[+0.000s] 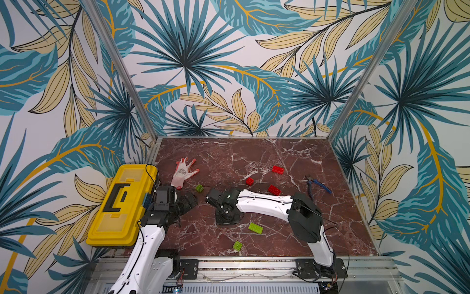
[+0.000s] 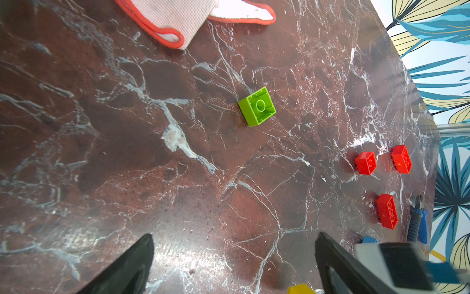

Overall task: Assemble a carrot with lego
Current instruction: Pick up the lego brick from the center of the board, then place the lego brick at the center of the board.

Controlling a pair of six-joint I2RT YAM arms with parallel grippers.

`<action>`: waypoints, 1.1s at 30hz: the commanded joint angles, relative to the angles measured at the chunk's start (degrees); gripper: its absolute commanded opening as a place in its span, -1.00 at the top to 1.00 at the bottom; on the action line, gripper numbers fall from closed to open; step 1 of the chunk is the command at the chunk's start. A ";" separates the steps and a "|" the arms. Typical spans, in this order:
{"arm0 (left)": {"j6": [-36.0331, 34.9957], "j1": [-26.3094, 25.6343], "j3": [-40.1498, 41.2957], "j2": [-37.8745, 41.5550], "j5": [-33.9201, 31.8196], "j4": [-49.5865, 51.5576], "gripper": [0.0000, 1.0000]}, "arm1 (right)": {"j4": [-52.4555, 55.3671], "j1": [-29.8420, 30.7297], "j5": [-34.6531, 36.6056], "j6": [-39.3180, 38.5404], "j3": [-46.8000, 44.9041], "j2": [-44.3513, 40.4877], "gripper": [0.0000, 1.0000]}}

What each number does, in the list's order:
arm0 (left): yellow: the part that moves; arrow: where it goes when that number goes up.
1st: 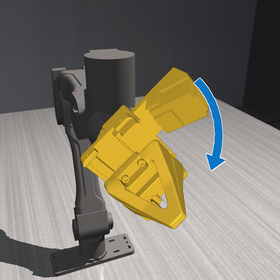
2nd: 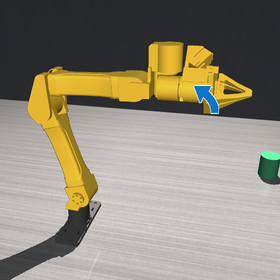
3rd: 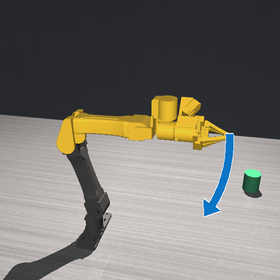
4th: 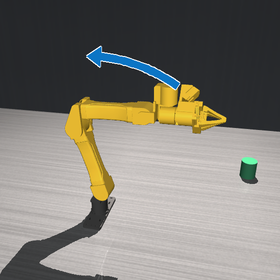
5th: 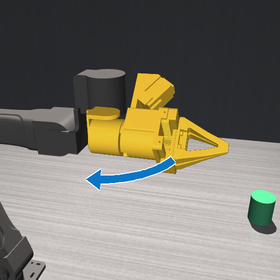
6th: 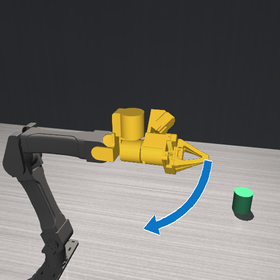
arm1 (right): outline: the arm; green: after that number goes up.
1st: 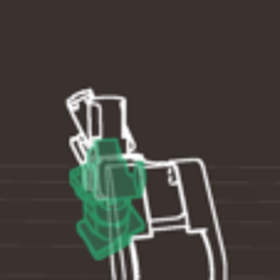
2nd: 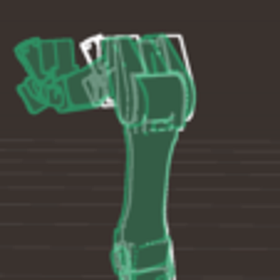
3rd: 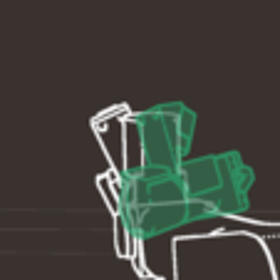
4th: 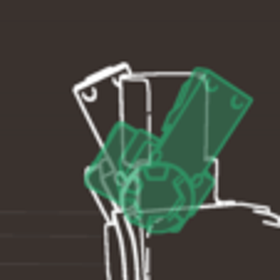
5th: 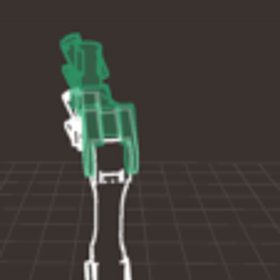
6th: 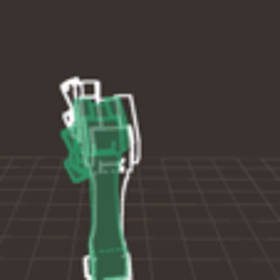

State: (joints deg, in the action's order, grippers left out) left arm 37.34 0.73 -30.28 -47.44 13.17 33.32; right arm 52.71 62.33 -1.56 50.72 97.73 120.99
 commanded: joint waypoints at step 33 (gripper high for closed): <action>-1.66 -0.29 -0.30 -3.28 -0.42 -1.11 -0.99 | 5.82 -9.38 5.66 -55.02 2.73 5.66 0.31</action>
State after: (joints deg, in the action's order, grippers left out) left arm 36.45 0.73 -30.28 -50.76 13.13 33.21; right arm 59.02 53.32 5.93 -3.25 101.71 125.19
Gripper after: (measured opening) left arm 0.995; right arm 0.348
